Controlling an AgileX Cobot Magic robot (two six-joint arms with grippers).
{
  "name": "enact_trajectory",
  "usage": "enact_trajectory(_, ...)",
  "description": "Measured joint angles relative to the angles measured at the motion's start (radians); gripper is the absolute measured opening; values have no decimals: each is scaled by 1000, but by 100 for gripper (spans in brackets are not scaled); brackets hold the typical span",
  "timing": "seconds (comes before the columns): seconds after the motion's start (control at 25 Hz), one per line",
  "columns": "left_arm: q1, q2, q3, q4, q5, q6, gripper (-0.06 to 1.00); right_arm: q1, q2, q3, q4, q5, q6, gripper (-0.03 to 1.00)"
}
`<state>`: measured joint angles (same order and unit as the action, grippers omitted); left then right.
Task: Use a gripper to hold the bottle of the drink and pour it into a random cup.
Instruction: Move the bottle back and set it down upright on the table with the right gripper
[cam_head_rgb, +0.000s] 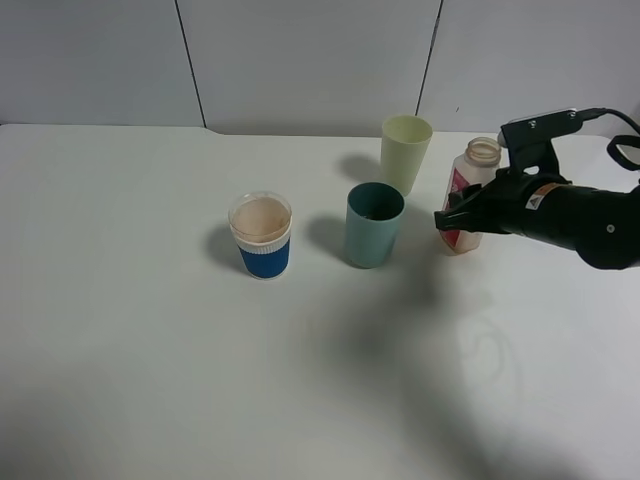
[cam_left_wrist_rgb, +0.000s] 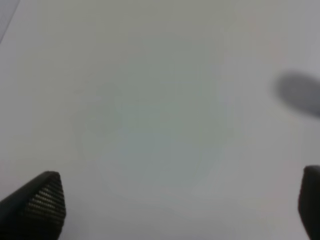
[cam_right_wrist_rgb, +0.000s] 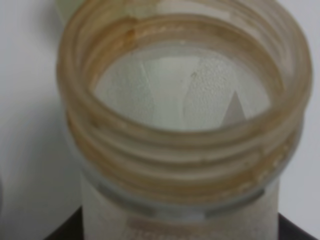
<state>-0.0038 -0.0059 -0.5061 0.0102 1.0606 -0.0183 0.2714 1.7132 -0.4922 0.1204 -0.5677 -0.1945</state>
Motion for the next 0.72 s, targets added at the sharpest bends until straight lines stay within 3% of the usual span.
enact_trajectory(0.72,0,0,0,0,0,0,93,0,9,0,4,-18,61,38)
